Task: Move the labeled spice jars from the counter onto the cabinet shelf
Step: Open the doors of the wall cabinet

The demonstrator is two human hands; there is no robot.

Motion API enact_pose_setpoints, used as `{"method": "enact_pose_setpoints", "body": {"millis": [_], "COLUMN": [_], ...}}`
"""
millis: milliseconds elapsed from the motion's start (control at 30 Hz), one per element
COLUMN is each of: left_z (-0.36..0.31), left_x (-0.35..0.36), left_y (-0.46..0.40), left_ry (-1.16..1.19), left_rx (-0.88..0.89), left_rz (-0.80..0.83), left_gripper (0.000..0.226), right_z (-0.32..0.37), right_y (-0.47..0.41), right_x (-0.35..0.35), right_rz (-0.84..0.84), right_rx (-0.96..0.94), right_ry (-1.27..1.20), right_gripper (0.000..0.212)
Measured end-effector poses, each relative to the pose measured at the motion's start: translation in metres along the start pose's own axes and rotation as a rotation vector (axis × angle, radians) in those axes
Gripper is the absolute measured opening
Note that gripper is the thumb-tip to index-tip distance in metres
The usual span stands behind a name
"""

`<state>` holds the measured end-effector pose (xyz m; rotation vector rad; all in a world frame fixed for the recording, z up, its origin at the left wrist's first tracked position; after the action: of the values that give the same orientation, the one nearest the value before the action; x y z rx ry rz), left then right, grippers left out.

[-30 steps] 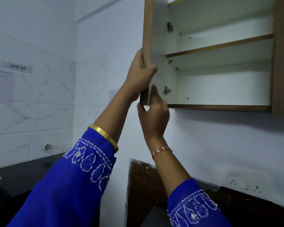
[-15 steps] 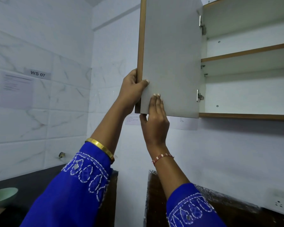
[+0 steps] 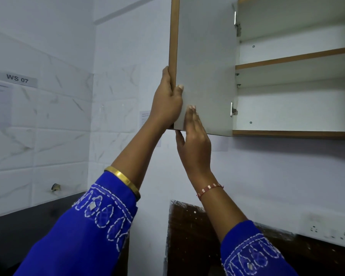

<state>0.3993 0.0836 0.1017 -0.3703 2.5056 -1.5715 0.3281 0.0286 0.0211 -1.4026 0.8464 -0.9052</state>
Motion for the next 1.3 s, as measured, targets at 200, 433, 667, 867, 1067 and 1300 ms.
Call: {"method": "enact_pose_setpoints", "body": {"millis": [200, 433, 667, 867, 1067, 1300], "left_z": [-0.025, -0.069, -0.084, -0.086, -0.087, -0.066], "left_x": [0.02, 0.094, 0.207, 0.301, 0.38, 0.447], "left_y": [0.024, 0.041, 0.068, 0.095, 0.098, 0.091], "left_ry": [-0.082, -0.011, 0.116, 0.244, 0.387, 0.475], "left_rx": [0.105, 0.234, 0.175, 0.072, -0.128, -0.195], "left_rz": [-0.23, -0.232, -0.175, -0.098, 0.009, 0.093], "left_gripper": [0.052, 0.053, 0.052, 0.053, 0.053, 0.053], "right_z": [-0.034, -0.109, -0.22, -0.327, -0.397, -0.457], "right_y": [0.003, -0.005, -0.009, 0.001, 0.003, -0.002], "right_x": [-0.03, -0.08, -0.153, -0.217, -0.247, -0.252], "right_rz": [0.016, 0.041, 0.061, 0.088, 0.142, 0.223], "right_rx": [-0.162, -0.127, -0.128, 0.0, -0.013, -0.114], "right_ry": [0.038, 0.098, 0.222, 0.359, 0.486, 0.691], "right_gripper": [0.052, 0.054, 0.046, 0.05, 0.051, 0.056]}}
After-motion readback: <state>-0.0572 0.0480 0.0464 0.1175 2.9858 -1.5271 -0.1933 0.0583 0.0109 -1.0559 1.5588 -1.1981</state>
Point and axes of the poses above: each hand's wrist, its own y-axis away from the middle knuckle, its own x-axis out of the palm, z = x × y, the point moved 4 cm from there along -y, towards the middle knuckle, and after that the axes turned 12 degrees about y, right-handed, at the moved point
